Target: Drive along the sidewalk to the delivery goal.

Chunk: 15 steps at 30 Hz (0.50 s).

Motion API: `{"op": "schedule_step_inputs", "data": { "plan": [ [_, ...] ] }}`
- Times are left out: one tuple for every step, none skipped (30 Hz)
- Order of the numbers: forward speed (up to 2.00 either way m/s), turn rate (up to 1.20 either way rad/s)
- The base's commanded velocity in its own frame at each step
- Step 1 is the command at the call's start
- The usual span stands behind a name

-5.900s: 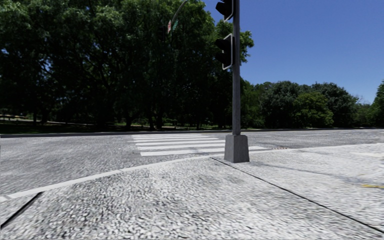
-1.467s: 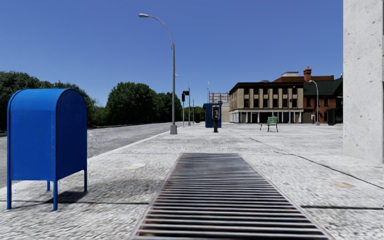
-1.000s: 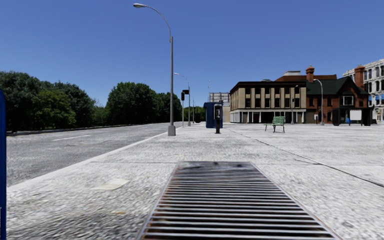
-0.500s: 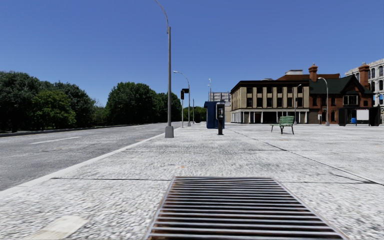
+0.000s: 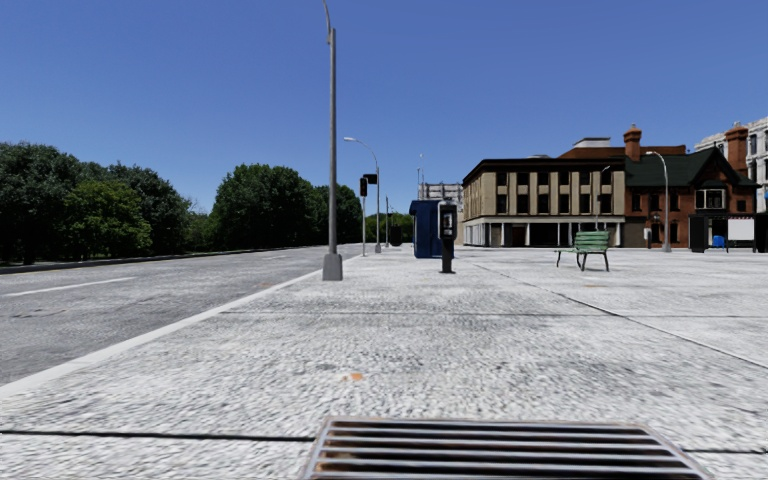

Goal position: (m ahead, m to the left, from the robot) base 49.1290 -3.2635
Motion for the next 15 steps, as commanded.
{"op": "schedule_step_inputs", "data": {
  "plan": [
    [2.00,0.00],
    [2.00,0.00],
    [2.00,0.00],
    [2.00,0.00],
    [2.00,0.00],
    [2.00,0.00],
    [2.00,0.00],
    [2.00,0.00],
    [2.00,0.00],
    [2.00,0.00],
    [2.00,0.00],
    [2.00,0.00],
    [2.00,-0.04],
    [2.00,-0.07],
    [2.00,-0.15]
  ]
}}
